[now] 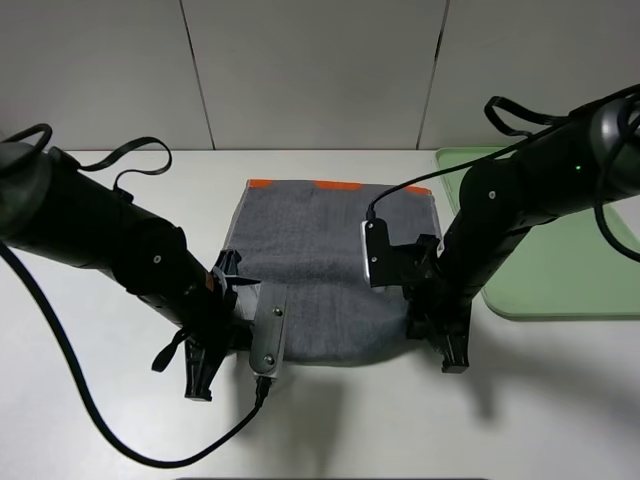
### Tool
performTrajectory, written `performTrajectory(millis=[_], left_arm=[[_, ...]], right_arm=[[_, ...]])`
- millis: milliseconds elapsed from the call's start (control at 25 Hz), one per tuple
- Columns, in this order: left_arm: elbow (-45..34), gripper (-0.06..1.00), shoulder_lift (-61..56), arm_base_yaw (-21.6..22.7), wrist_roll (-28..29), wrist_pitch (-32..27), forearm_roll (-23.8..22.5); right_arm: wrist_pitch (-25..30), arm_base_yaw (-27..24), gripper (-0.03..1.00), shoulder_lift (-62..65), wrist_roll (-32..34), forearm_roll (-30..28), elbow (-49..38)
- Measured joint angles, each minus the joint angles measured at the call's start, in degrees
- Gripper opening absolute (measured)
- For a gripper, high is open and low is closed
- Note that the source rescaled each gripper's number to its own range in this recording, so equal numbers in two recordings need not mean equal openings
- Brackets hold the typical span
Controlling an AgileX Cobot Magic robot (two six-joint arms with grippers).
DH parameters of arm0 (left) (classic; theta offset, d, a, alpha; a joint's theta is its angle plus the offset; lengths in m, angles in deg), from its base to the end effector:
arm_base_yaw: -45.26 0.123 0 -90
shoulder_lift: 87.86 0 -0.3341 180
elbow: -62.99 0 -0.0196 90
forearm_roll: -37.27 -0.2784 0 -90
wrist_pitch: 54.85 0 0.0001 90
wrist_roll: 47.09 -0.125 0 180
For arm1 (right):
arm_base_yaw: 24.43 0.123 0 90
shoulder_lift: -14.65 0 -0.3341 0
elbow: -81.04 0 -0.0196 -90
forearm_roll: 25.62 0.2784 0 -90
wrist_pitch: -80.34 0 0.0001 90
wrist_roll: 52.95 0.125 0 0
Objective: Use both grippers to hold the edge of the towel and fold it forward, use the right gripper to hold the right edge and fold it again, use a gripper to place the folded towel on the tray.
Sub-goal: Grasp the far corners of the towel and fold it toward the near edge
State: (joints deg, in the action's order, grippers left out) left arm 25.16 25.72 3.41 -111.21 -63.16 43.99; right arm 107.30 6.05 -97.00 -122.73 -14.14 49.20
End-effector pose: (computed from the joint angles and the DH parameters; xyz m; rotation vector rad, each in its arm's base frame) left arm 0.2425 -0.2200 0.0769 2.1273 1.8011 0.0446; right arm 0.2754 0.1752 0.0988 -2.0936 2.0771 0.0643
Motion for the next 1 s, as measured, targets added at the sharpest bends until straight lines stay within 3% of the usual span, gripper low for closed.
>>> performTrajectory(millis=[640,1000], left_arm=[[-0.5,0.00,-14.8,0.0,0.0,-17.8,-0.1],[-0.5,0.00,-22.5,0.0,0.1,-23.4,-0.1]], right_arm=[[13.3,0.0,0.00,7.5,1.8,4.6,0.0],[19.7,0.2,0.00,13.3,6.2,6.0,0.0]])
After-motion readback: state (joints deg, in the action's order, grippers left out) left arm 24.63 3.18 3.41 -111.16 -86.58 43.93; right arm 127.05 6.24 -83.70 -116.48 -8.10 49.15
